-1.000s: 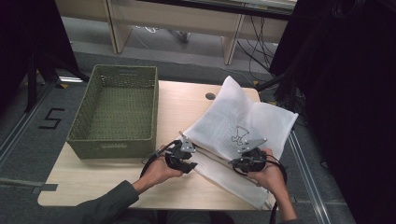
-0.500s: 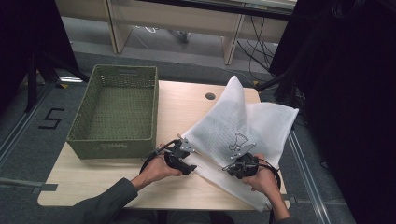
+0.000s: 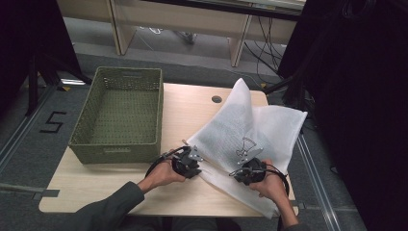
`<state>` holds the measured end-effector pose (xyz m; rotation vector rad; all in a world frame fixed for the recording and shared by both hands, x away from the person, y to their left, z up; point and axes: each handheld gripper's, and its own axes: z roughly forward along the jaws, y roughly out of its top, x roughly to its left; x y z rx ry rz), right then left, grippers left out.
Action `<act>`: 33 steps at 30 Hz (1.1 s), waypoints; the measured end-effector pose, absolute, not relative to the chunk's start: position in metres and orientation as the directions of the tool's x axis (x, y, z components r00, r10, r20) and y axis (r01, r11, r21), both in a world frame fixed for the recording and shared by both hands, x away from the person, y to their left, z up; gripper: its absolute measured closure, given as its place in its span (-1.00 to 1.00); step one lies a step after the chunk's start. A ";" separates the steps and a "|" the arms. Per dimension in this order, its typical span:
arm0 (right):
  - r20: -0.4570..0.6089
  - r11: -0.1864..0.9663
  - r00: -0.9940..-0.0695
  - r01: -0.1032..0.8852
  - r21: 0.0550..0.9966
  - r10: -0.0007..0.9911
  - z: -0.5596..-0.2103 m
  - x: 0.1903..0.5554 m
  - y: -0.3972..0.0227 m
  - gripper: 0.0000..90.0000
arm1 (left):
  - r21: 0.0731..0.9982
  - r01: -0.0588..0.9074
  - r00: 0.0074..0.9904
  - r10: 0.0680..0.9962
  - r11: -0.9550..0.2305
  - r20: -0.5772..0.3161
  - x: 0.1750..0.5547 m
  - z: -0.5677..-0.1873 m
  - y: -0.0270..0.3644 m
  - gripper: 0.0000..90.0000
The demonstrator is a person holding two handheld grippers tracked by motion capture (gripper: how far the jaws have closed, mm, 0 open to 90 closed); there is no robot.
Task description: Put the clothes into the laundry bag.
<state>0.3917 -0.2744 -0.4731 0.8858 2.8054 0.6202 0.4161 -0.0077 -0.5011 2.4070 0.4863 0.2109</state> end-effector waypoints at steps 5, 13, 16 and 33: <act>0.002 0.738 -0.811 0.533 0.415 0.584 -0.474 0.391 -0.276 0.89 | 0.632 0.266 0.922 0.383 -0.727 0.052 0.402 -0.499 -0.005 0.90; 0.024 0.727 -0.807 0.545 0.417 0.591 -0.475 0.390 -0.281 0.89 | 0.610 0.225 0.940 0.333 -0.759 0.068 0.370 -0.498 0.001 0.93; 0.019 0.720 -0.799 0.552 0.421 0.601 -0.475 0.391 -0.283 0.90 | 0.603 0.218 0.947 0.316 -0.767 0.061 0.364 -0.497 0.001 0.93; -0.070 0.677 -0.719 0.612 0.408 0.692 -0.475 0.408 -0.302 0.92 | 0.616 0.251 0.952 0.305 -0.747 -0.019 0.349 -0.499 -0.004 0.90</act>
